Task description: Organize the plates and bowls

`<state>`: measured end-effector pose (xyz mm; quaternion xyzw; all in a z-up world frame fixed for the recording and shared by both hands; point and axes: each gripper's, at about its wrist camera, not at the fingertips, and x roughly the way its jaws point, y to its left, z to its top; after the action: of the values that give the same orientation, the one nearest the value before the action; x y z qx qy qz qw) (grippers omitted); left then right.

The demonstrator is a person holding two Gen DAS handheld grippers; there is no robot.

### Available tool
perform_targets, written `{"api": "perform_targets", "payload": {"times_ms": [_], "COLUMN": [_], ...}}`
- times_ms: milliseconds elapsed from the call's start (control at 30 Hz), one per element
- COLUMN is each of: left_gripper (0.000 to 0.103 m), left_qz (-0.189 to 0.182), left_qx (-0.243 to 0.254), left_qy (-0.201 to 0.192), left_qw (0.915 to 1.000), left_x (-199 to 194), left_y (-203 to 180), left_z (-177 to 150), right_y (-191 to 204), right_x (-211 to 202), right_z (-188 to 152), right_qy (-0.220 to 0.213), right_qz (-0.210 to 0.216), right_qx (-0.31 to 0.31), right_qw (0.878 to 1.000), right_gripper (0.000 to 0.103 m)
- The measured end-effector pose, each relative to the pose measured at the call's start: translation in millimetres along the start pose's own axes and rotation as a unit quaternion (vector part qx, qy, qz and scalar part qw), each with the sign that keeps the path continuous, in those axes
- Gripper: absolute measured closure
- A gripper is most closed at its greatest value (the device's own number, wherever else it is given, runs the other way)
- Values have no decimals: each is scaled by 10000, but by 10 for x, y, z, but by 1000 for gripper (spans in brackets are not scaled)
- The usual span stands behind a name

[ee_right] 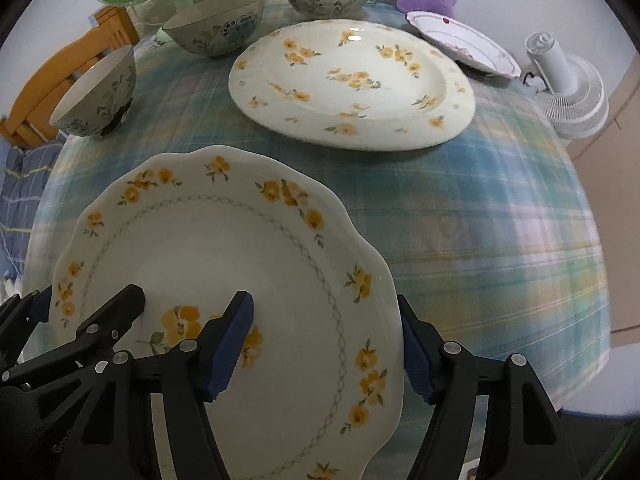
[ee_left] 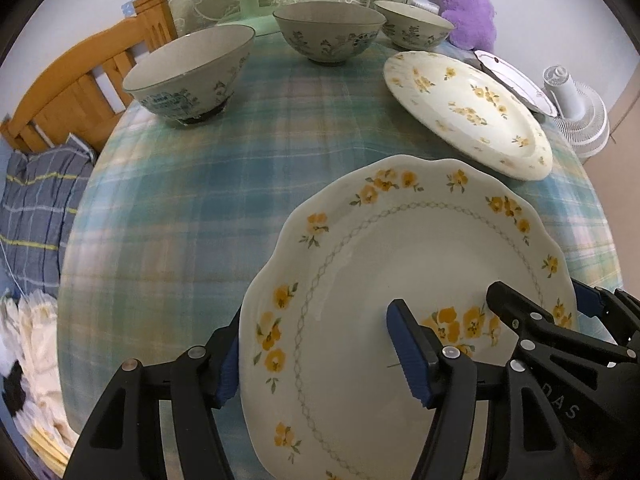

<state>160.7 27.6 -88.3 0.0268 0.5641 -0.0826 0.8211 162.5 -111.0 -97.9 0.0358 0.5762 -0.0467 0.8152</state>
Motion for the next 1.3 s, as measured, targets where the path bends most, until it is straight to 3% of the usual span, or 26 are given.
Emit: {"api": "perform_targets", "payload": {"times_ms": [600,1033,1300], "left_gripper": [36,36,36], "left_qz": [-177,-290,-232], "left_qx": [101,68,290], "left_qy": [-240,-236,-157], "left_qw": [9995,9993,9992], "left_x": [-95,105,239], "left_y": [-1039,-1733,-2069], "left_z": [183,356,397], "right_y": [-1027,-1788,-2126], "right_x": [-312,-262,-169], "right_z": [40,195,228], "right_qy": [-281,-362,-258], "right_qz": [-221,-341,-363], "right_qx": [-9,-50,90], "right_qw": [9994,9988,9990], "right_gripper": [30,30,30]}}
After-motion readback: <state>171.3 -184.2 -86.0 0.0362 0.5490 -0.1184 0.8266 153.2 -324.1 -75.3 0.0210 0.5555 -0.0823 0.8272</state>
